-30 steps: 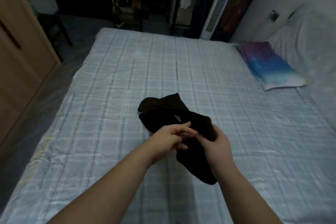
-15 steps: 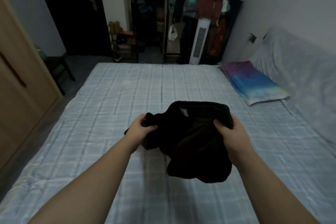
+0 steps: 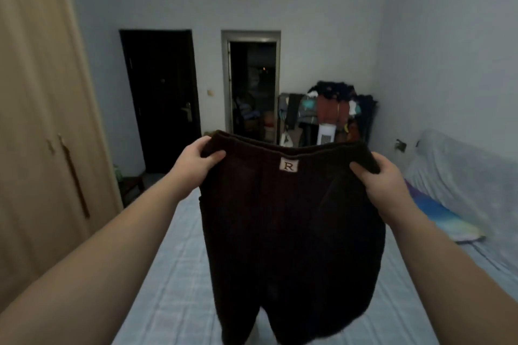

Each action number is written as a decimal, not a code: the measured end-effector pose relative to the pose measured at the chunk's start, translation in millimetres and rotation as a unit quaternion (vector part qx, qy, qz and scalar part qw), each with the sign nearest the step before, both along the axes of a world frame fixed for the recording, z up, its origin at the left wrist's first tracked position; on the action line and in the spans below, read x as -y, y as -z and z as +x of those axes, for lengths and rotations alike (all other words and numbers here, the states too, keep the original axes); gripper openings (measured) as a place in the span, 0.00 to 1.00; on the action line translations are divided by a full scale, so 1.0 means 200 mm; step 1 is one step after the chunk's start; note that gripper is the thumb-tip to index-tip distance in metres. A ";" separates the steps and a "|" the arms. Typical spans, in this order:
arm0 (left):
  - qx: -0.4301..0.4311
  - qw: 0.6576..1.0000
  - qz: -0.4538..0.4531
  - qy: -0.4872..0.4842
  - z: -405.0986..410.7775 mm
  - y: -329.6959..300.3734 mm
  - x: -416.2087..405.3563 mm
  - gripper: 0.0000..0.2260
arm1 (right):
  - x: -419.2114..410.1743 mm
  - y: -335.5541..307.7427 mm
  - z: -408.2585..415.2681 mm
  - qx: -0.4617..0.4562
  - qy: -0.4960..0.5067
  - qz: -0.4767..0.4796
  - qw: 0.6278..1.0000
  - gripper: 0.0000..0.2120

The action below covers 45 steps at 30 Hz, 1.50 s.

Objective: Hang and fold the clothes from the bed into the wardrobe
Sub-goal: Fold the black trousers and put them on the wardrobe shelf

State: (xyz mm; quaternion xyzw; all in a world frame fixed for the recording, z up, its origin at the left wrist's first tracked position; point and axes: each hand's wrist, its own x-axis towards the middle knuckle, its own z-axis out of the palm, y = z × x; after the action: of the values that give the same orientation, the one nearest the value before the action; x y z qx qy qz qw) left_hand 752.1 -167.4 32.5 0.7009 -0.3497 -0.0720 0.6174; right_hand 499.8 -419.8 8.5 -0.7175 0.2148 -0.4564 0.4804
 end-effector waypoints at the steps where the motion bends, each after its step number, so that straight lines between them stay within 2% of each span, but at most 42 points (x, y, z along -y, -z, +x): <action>1: 0.014 1.000 -0.006 -0.004 0.02 -0.09 -0.04 0.08 | -0.02 -0.06 0.03 0.009 0.003 -0.012 1.000 0.06; 6: 0.046 0.998 -0.027 -0.030 0.12 -0.38 -0.25 0.07 | -0.15 -0.30 0.21 0.023 0.026 -0.081 0.996 0.04; 9: 0.050 0.998 -0.037 -0.019 0.19 -0.51 -0.41 0.06 | -0.22 -0.41 0.29 0.034 0.013 -0.078 0.996 0.03; 11: 0.037 0.998 -0.054 0.023 0.24 -0.61 -0.52 0.09 | -0.29 -0.53 0.30 0.044 -0.012 -0.066 0.997 0.04; 15: -0.036 0.988 -0.080 0.126 0.34 -0.76 -0.71 0.13 | -0.39 -0.73 0.27 0.056 -0.130 0.016 0.990 0.07; 18: -0.090 0.986 -0.034 0.134 0.43 -0.73 -0.74 0.15 | -0.43 -0.75 0.35 0.023 -0.162 0.088 0.983 0.07; 20: -0.127 0.985 0.023 0.116 0.46 -0.66 -0.72 0.16 | -0.44 -0.69 0.44 -0.038 -0.139 0.144 0.979 0.04; 23: -0.173 0.978 0.099 0.054 0.46 -0.56 -0.65 0.15 | -0.39 -0.55 0.61 -0.153 -0.096 0.217 0.959 0.13; 26: -0.215 0.970 0.113 0.001 0.40 -0.49 -0.56 0.14 | -0.35 -0.44 0.74 -0.184 -0.042 0.214 0.958 0.17; 29: -0.213 0.977 0.032 -0.012 0.33 -0.41 -0.46 0.09 | -0.40 -0.39 0.84 -0.136 -0.031 0.206 0.969 0.16; 34: -0.179 0.977 -0.113 -0.012 0.24 -0.16 -0.29 0.07 | -0.58 -0.30 0.91 -0.021 -0.101 0.248 0.963 0.08; 40: -0.099 0.988 -0.119 -0.023 0.03 0.11 -0.16 0.09 | -0.89 0.03 0.90 0.057 -0.069 0.159 0.983 0.08; 45: -0.078 0.991 -0.104 -0.033 -0.08 0.24 -0.11 0.14 | -0.95 0.28 0.90 0.048 -0.106 0.110 0.987 0.17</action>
State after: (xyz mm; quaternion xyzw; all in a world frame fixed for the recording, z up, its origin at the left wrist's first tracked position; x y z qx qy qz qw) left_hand 736.5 -144.7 -15.4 0.6362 -0.2833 -0.0693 0.7143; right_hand 679.8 -228.9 -48.0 -0.6561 0.1630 -0.4100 0.6122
